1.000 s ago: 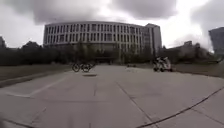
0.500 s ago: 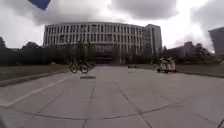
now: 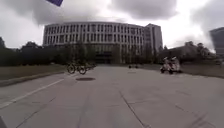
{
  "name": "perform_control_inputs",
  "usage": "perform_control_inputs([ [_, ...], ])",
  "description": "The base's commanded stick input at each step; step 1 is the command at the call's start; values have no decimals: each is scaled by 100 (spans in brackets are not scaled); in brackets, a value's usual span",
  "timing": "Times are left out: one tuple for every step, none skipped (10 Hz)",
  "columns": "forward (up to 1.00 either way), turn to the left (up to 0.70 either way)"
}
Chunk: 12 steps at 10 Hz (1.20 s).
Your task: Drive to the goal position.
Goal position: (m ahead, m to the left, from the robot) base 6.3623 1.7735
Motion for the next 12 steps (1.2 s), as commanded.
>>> perform_control_inputs([
  [100,0],
  [100,0],
  [100,0],
  [100,0],
  [100,0],
  [100,0],
  [100,0],
  [100,0],
  [100,0],
  [100,0],
  [100,0],
  [100,0],
])
